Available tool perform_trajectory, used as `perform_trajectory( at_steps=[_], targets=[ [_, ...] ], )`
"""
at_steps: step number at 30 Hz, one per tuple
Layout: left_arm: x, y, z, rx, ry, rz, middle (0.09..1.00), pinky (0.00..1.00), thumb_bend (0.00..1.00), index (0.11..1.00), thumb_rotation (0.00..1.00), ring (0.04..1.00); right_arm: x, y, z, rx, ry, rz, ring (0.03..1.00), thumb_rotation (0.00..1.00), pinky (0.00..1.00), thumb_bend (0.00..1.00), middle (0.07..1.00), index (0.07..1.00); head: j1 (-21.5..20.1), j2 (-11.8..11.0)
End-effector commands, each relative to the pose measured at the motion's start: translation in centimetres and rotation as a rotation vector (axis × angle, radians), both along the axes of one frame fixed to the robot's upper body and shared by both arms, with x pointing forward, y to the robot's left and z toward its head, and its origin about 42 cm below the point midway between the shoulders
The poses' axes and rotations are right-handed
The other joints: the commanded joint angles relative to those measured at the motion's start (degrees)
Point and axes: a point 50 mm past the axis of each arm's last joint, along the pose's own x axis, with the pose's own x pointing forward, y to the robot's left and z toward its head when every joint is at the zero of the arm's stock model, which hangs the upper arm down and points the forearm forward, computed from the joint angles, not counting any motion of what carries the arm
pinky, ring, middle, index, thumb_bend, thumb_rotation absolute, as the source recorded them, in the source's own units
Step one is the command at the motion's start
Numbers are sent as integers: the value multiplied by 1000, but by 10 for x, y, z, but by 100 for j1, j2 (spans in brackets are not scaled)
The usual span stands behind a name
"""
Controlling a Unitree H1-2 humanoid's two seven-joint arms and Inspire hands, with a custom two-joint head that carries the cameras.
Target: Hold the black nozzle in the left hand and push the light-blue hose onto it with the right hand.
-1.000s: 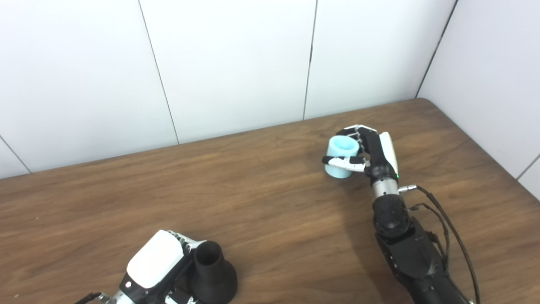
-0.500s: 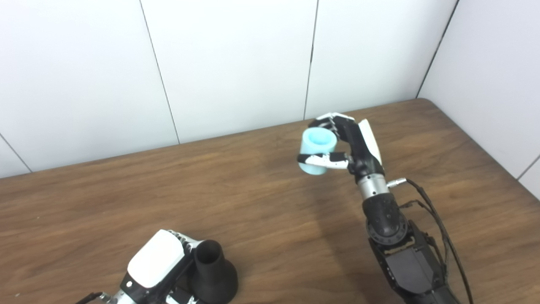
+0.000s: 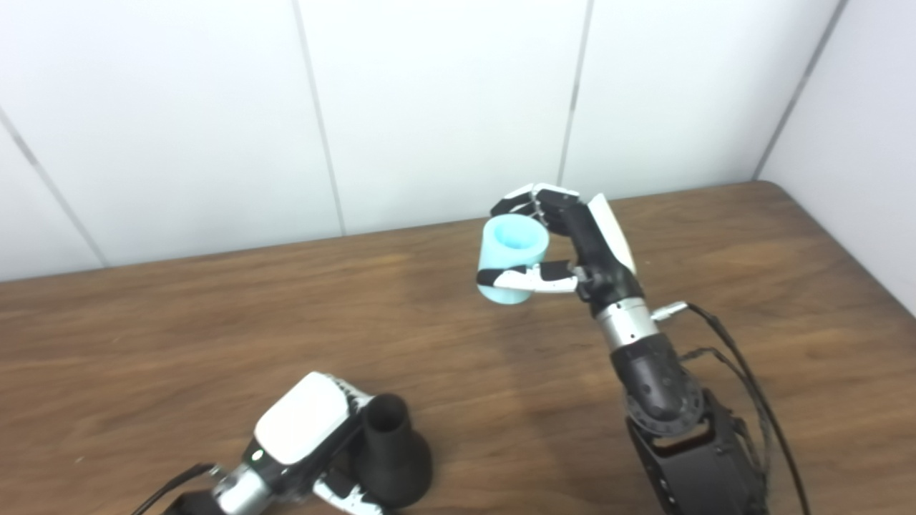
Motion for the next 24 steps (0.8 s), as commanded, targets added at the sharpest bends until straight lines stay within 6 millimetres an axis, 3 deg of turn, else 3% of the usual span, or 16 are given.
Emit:
perform_trajectory(
  at_steps=[1, 6, 8, 10, 24],
  targets=[
    [-28, 1, -50, 112, 145, 17, 279, 126, 518, 484, 41, 187, -3, 10, 24, 15, -87, 59, 396, 0, 333, 510, 496, 542, 57, -4],
    [-27, -6, -50, 119, 151, 17, 308, 148, 517, 484, 41, 213, -15, 21, 25, 47, -77, 135, 400, 0, 326, 509, 497, 544, 246, -20],
    [-26, -8, -50, 124, 153, 16, 438, 167, 523, 484, 8, 231, -19, 26, 25, 52, -78, 165, 403, 0, 333, 509, 500, 539, 334, -7],
    [-26, -10, -49, 122, 158, 15, 466, 164, 524, 484, 1, 223, -24, 31, 24, 42, -82, 188, 402, 0, 333, 509, 501, 541, 380, 2],
    [-26, -20, -49, 125, 147, 15, 472, 156, 525, 483, 0, 213, -46, 57, 22, 96, -66, 318, 389, 0, 315, 507, 498, 551, 581, 94]
  ],
)
